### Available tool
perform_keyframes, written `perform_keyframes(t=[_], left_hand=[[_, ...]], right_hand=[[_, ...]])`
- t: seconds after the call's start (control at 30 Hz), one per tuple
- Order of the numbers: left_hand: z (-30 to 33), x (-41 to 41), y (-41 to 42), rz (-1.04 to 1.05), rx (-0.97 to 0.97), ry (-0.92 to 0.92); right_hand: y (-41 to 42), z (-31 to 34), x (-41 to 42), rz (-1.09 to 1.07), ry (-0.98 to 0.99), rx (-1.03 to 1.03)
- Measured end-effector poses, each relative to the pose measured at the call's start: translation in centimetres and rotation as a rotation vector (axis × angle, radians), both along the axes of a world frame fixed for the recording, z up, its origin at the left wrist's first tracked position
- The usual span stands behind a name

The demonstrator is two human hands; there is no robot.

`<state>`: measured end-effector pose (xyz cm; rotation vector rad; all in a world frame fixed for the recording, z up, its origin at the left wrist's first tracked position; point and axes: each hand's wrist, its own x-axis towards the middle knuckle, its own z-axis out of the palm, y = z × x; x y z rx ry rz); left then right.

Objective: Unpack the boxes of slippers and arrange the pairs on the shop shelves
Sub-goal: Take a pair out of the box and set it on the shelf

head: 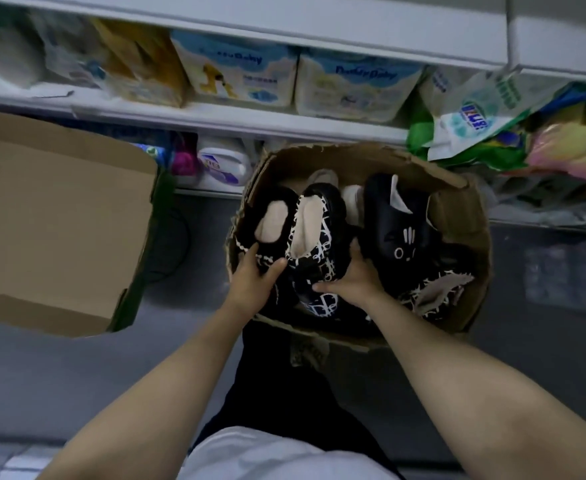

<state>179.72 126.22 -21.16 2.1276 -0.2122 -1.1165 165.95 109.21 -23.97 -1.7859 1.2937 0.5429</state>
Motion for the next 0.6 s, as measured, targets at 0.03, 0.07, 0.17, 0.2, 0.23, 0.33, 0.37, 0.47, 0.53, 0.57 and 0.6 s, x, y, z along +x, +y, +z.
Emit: perform_keyframes(t=[0.03, 0.07, 0.17, 0.2, 0.23, 0.33, 0.37, 0.47, 0.53, 0.57, 0.6], left_hand=[[0.3, -0.1, -0.4, 0.016, -0.009, 0.014], [0.4, -0.2, -0.6, 0.035, -0.010, 0.034], [0.0, -0.4, -1.1, 0.103, -0.002, 0.088], [-0.3, -0.4, -1.2, 0.136, -0.007, 0.112], [-0.6, -0.3, -1.2, 0.163, -0.015, 0.138], [-1.2, 0.1, -1.2, 0.204, -0.031, 0.180], [-1.5, 0.2, -1.1, 0.220, -0.040, 0.195], [-1.8, 0.4, -1.1, 0.309, -0.081, 0.254], [-1.7, 0.5, -1.3, 0.321, -0.075, 0.218], [-1.8, 0.5, -1.3, 0.307, -0.076, 0.181], [-1.8, 0.5, -1.4, 0.297, -0.074, 0.154]], right_hand=[[-0.2, -0.1, 0.0, -0.023, 0.008, -0.016], [-0.3, -0.5, -0.2, -0.048, 0.011, -0.026], [-0.3, -0.8, -0.7, -0.123, -0.032, -0.006], [-0.3, -0.8, -0.9, -0.162, -0.064, 0.009], [-0.3, -0.7, -1.0, -0.206, -0.091, 0.026], [-0.7, -0.3, -1.5, -0.295, -0.149, 0.056], [-1.2, 0.2, -1.6, -0.341, -0.177, 0.076], [-3.8, 1.5, -2.0, -0.588, -0.335, 0.157], [-5.7, 2.2, -2.5, -0.724, -0.419, 0.175], [-6.4, 2.5, -2.7, -0.754, -0.431, 0.179], [-6.9, 2.6, -2.9, -0.768, -0.437, 0.190]])
